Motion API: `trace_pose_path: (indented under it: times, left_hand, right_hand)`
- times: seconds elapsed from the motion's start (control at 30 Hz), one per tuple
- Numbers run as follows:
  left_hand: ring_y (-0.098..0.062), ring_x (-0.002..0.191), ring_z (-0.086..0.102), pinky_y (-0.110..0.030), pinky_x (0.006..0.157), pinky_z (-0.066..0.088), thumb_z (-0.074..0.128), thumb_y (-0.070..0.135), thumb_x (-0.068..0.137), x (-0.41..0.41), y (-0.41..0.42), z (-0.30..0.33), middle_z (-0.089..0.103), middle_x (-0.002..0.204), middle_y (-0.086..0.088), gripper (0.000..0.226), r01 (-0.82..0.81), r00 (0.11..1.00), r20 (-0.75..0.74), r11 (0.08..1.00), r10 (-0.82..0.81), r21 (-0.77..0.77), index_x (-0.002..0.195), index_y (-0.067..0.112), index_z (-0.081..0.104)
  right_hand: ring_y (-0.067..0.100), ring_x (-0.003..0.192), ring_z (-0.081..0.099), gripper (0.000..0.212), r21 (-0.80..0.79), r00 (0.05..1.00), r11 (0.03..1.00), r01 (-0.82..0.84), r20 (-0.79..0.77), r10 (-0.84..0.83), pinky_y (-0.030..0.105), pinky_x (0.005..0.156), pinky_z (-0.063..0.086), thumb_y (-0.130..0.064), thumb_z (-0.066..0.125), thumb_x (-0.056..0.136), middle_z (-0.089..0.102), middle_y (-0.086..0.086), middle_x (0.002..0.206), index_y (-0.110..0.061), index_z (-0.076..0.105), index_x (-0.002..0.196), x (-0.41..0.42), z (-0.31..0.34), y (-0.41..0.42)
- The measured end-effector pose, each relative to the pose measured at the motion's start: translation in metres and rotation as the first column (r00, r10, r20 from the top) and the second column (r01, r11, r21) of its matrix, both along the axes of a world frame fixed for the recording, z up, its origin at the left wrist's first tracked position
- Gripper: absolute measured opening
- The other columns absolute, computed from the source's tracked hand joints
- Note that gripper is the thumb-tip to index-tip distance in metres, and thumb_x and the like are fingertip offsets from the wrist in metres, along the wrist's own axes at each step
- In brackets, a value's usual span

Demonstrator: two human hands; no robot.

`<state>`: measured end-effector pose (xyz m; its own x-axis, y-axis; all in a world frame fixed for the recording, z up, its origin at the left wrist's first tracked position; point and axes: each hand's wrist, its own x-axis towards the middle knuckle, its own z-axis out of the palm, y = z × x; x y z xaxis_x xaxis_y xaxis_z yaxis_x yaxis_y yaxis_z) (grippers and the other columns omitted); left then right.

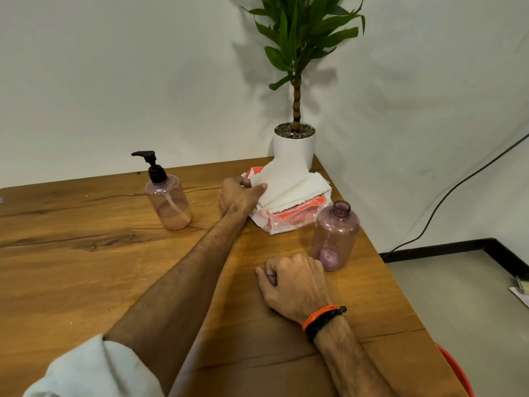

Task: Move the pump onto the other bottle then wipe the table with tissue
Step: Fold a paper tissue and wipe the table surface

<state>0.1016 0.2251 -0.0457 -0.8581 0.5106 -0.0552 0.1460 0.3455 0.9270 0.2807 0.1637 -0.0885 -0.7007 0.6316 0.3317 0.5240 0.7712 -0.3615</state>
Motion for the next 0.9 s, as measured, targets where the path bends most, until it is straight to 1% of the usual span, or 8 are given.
trace_pose_path:
  times: [0.13, 0.2, 0.27, 0.4, 0.57, 0.67, 0.8, 0.9]
  left_hand:
    - [-0.02, 0.07, 0.072, -0.04, 0.072, 0.062, 0.084, 0.022, 0.073, 0.001, -0.01, 0.009, 0.073, 0.101, -0.009, 0.037, 0.002, 0.994, 0.112, 0.997, -0.011, 0.078, 0.105, 0.01, 0.07]
    - [-0.02, 0.071, 0.071, -0.034, 0.066, 0.062, 0.082, 0.016, 0.075, 0.001, -0.018, 0.014, 0.072, 0.104, -0.011, 0.041, 0.005, 0.983, 0.183, 0.992, -0.028, 0.125, 0.112, 0.004, 0.068]
    - [-0.02, 0.071, 0.071, -0.028, 0.057, 0.06, 0.081, 0.012, 0.076, 0.003, -0.03, 0.018, 0.071, 0.104, -0.011, 0.039, 0.005, 0.968, 0.249, 0.987, -0.045, 0.16, 0.111, 0.003, 0.068]
    - [-0.008, 0.043, 0.059, -0.019, 0.041, 0.05, 0.08, 0.009, 0.076, 0.007, -0.062, 0.029, 0.073, 0.086, -0.01, 0.026, 0.017, 0.923, 0.374, 0.981, -0.089, 0.192, 0.099, 0.008, 0.068]
    - [-0.006, 0.034, 0.053, -0.018, 0.043, 0.048, 0.083, 0.009, 0.073, 0.013, -0.11, 0.037, 0.062, 0.046, 0.002, 0.021, 0.007, 0.883, 0.459, 0.98, -0.101, 0.201, 0.084, 0.01, 0.065]
    - [-0.006, 0.034, 0.054, -0.017, 0.039, 0.046, 0.084, 0.01, 0.072, 0.018, -0.144, 0.032, 0.062, 0.046, 0.002, 0.023, -0.001, 0.882, 0.462, 0.982, -0.088, 0.189, 0.083, 0.01, 0.063]
    - [-0.009, 0.04, 0.061, -0.017, 0.037, 0.046, 0.085, 0.009, 0.071, 0.024, -0.185, 0.022, 0.073, 0.083, -0.01, 0.036, -0.044, 0.863, 0.502, 0.983, -0.053, 0.18, 0.101, 0.006, 0.066]
    - [-0.013, 0.052, 0.069, -0.018, 0.041, 0.048, 0.085, 0.008, 0.07, 0.03, -0.212, 0.014, 0.073, 0.097, -0.011, 0.043, -0.059, 0.844, 0.534, 0.98, -0.052, 0.188, 0.108, 0.005, 0.065]
  right_hand:
    - [0.018, 0.061, 0.057, 0.046, -0.008, 1.0, 1.0, 0.022, 0.014, -0.022, 0.034, 0.063, 0.049, -0.051, 0.043, 0.087, 0.055, -0.005, 0.056, -0.016, 0.045, 0.057, -0.001, -0.001, -0.001]
    - [0.019, 0.062, 0.058, 0.046, -0.008, 0.999, 0.999, 0.04, 0.027, -0.04, 0.033, 0.063, 0.049, -0.051, 0.044, 0.086, 0.056, -0.004, 0.056, -0.014, 0.047, 0.059, -0.001, 0.001, -0.002]
    - [0.019, 0.063, 0.059, 0.045, -0.004, 0.998, 0.999, 0.052, 0.034, -0.052, 0.032, 0.062, 0.048, -0.051, 0.045, 0.086, 0.058, -0.004, 0.056, -0.014, 0.049, 0.059, 0.0, 0.003, -0.004]
    - [0.019, 0.062, 0.059, 0.043, 0.014, 0.998, 0.998, 0.064, 0.024, -0.065, 0.03, 0.058, 0.046, -0.049, 0.047, 0.084, 0.058, -0.004, 0.055, -0.014, 0.051, 0.058, 0.0, 0.006, -0.006]
    - [0.021, 0.059, 0.058, 0.043, 0.044, 0.995, 0.995, 0.087, 0.04, -0.089, 0.03, 0.058, 0.047, -0.049, 0.049, 0.084, 0.058, -0.002, 0.054, -0.014, 0.054, 0.06, 0.0, 0.006, -0.009]
    - [0.021, 0.062, 0.061, 0.042, 0.021, 0.993, 0.993, 0.113, 0.041, -0.114, 0.03, 0.057, 0.045, -0.05, 0.052, 0.084, 0.06, -0.002, 0.057, -0.015, 0.057, 0.062, -0.001, 0.006, -0.013]
    - [0.014, 0.061, 0.061, 0.041, -0.279, 0.96, 0.953, 0.121, -0.209, -0.184, 0.031, 0.058, 0.049, -0.057, 0.057, 0.085, 0.065, -0.004, 0.06, -0.019, 0.063, 0.069, -0.007, 0.013, -0.03]
    - [0.009, 0.063, 0.063, 0.037, -0.658, 0.859, 0.752, -0.031, -0.402, -0.316, 0.026, 0.06, 0.049, -0.057, 0.061, 0.084, 0.073, -0.007, 0.071, -0.021, 0.071, 0.083, -0.023, 0.025, -0.058]
